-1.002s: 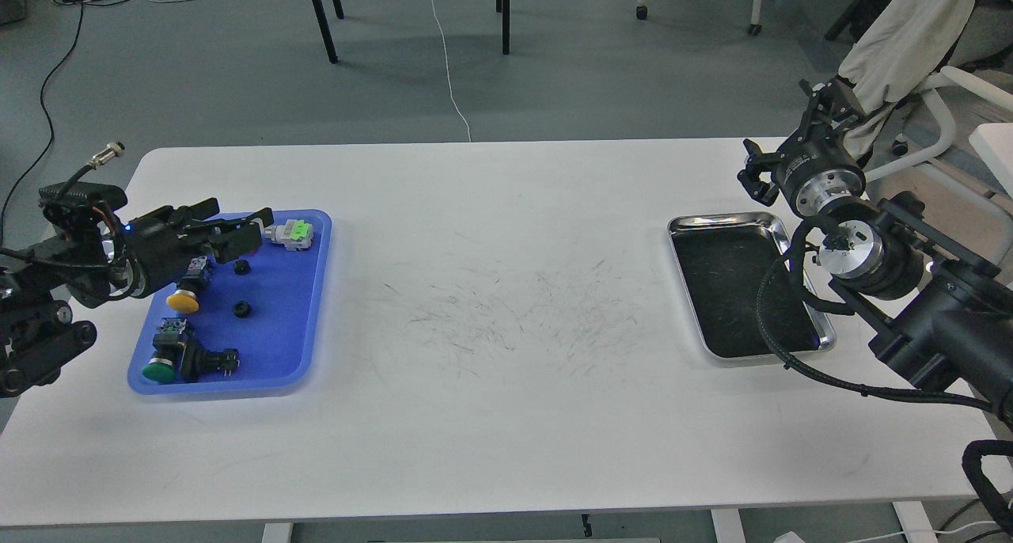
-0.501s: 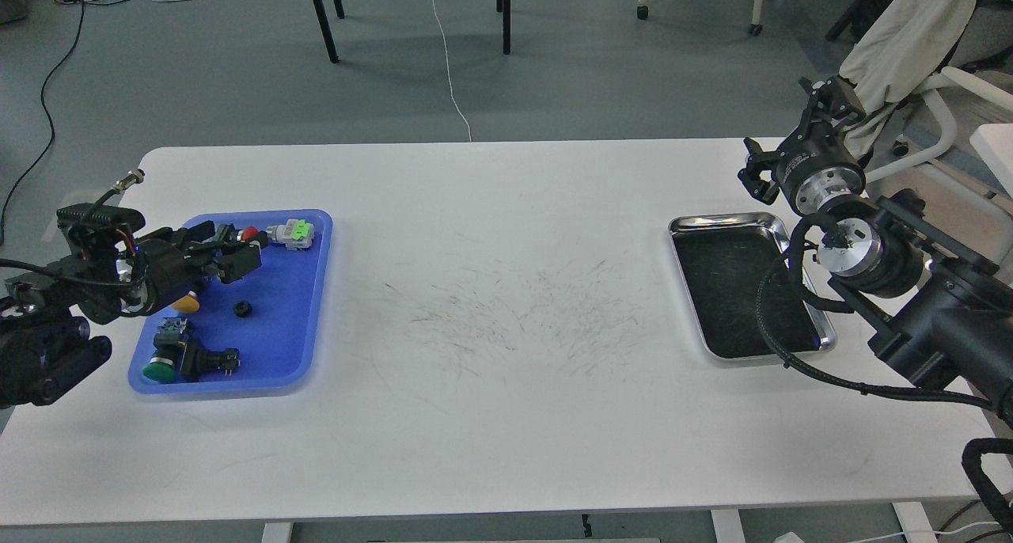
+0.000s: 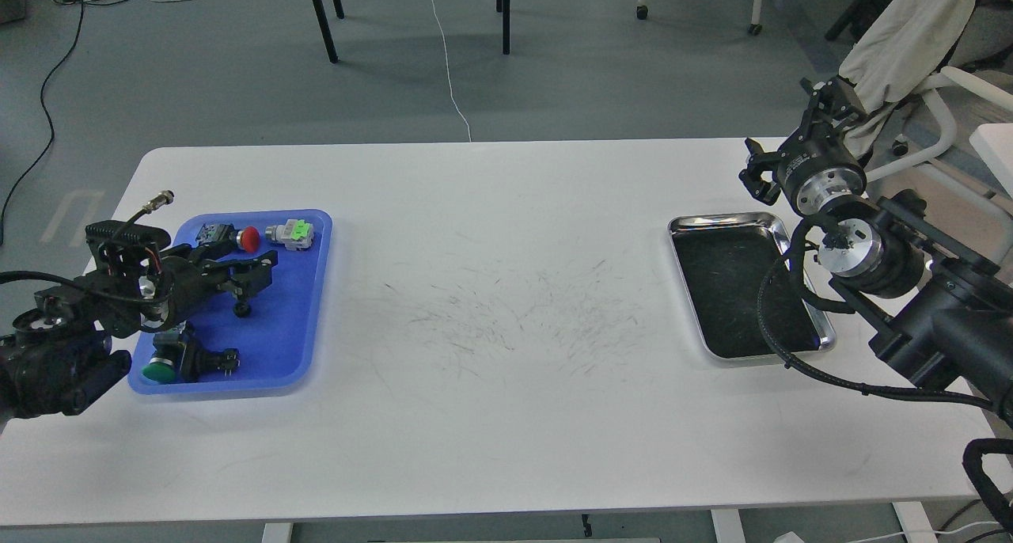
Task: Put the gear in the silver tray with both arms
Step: 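Grasp the small black gear in the blue tray with the left gripper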
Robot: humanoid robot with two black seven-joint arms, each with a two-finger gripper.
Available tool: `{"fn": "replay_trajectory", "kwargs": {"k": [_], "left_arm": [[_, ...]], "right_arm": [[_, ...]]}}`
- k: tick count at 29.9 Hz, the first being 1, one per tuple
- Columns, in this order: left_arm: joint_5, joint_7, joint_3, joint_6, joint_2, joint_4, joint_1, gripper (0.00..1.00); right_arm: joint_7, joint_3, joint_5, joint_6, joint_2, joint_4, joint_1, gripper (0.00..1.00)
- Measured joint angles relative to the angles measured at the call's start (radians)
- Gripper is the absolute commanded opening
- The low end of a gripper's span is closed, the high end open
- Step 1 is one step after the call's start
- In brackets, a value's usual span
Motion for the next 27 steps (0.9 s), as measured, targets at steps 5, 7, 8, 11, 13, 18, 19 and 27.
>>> {"fn": "replay_trajectory", "kwargs": {"k": [5,7,8,11,13,18,19,27], "left_arm": [[-0.007,0.000,0.003,0.001,-0.012,0.018,0.003,0.73],[-0.008,0.000,0.003,0.001,-0.012,0.019,0.003,0.73],[-0.009,0.000,0.003,0.001,-0.013,0.019,0.003,0.73],[-0.007,0.000,0.003,0.003,-0.013,0.019,0.007,0.72],[-0.004,0.000,0.003,0.006,-0.014,0.019,0.018,0.71],[-0.002,0.000,0.003,0.014,-0.016,0.019,0.030,0.67],[-0.002,0.000,0.003,0.016,-0.016,0.019,0.031,0.66],[-0.005,0.000,0.003,0.022,-0.025,0.022,0.031,0.62]], "right_arm": [[0.000,0.000,-0.001,0.000,0.000,0.001,-0.001,0.99],[0.000,-0.001,-0.001,0.000,0.000,0.001,-0.001,0.99],[0.000,-0.001,-0.001,0.000,0.000,0.000,-0.001,0.99],[0.000,-0.001,-0.001,0.000,0.000,-0.001,-0.002,0.99],[0.000,-0.001,-0.002,0.000,0.000,-0.001,-0.003,0.99],[0.000,-0.001,-0.002,0.000,0.000,0.000,-0.004,0.99],[0.000,-0.001,-0.002,0.000,0.000,0.000,-0.004,0.99],[0.000,-0.017,-0.002,0.000,-0.001,0.001,-0.004,0.99]]}}
